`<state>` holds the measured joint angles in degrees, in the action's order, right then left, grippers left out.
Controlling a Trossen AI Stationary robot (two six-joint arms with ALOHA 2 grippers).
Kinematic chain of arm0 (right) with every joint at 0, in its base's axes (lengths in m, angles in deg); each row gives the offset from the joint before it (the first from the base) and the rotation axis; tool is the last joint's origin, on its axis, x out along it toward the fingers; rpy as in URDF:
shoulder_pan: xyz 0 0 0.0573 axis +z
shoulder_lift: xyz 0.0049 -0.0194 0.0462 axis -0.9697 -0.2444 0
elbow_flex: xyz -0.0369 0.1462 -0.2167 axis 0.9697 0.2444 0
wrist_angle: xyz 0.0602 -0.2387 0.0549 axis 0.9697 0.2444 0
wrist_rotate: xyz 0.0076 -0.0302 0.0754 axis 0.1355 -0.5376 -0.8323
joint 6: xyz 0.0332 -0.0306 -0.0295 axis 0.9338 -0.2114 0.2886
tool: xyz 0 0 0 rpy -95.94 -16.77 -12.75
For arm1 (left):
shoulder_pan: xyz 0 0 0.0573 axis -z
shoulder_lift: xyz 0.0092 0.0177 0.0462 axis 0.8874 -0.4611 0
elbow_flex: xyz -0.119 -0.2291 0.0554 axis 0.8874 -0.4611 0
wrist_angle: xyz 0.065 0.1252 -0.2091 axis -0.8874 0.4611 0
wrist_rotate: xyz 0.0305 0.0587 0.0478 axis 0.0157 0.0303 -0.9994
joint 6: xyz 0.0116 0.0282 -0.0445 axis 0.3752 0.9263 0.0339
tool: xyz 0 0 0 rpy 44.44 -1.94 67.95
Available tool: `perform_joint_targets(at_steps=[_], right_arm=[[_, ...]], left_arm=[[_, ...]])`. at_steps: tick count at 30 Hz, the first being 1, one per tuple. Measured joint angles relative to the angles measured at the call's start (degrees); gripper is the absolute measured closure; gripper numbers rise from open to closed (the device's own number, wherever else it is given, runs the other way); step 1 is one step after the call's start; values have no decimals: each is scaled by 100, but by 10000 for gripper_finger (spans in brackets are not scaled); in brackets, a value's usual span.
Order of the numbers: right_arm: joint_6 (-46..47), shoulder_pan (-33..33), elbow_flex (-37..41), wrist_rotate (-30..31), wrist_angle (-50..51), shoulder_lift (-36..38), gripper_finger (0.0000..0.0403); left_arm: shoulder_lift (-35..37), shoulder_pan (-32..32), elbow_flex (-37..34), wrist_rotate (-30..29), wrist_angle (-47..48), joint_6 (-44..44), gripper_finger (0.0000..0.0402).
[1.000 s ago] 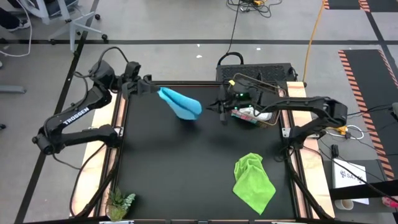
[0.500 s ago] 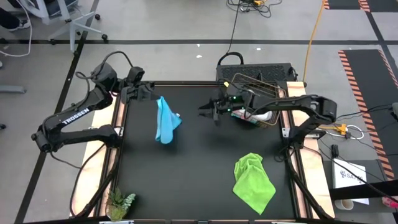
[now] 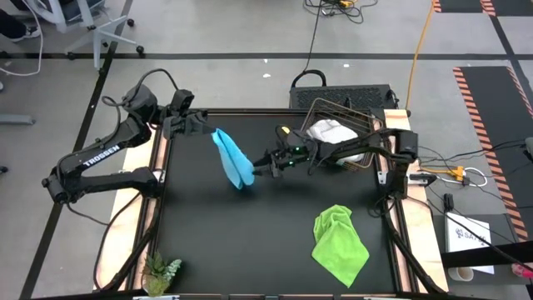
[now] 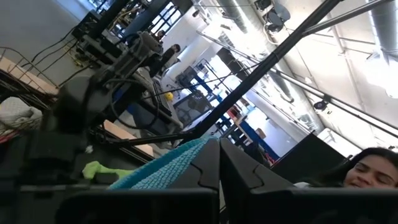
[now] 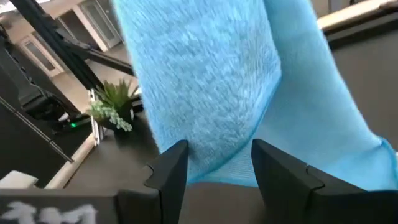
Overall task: Fold microfiber towels
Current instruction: Fold the blue towel
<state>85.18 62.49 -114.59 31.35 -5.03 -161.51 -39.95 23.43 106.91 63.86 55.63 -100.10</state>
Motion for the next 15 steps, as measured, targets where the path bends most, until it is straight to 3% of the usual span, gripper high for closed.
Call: perform_joint_targets(at_steps=[3,10,15], right_arm=[[129,-39,-170,-186,-17,-257,232],[1077,-208,-768,-1516,-237,-707,232],[1194,-185,-1084,-1678,-423,-720,232]], left_arm=[[0,0,0,0,1,-19,394],[0,4,0,28,46,-56,395],[0,4,0,27,271,52,399]])
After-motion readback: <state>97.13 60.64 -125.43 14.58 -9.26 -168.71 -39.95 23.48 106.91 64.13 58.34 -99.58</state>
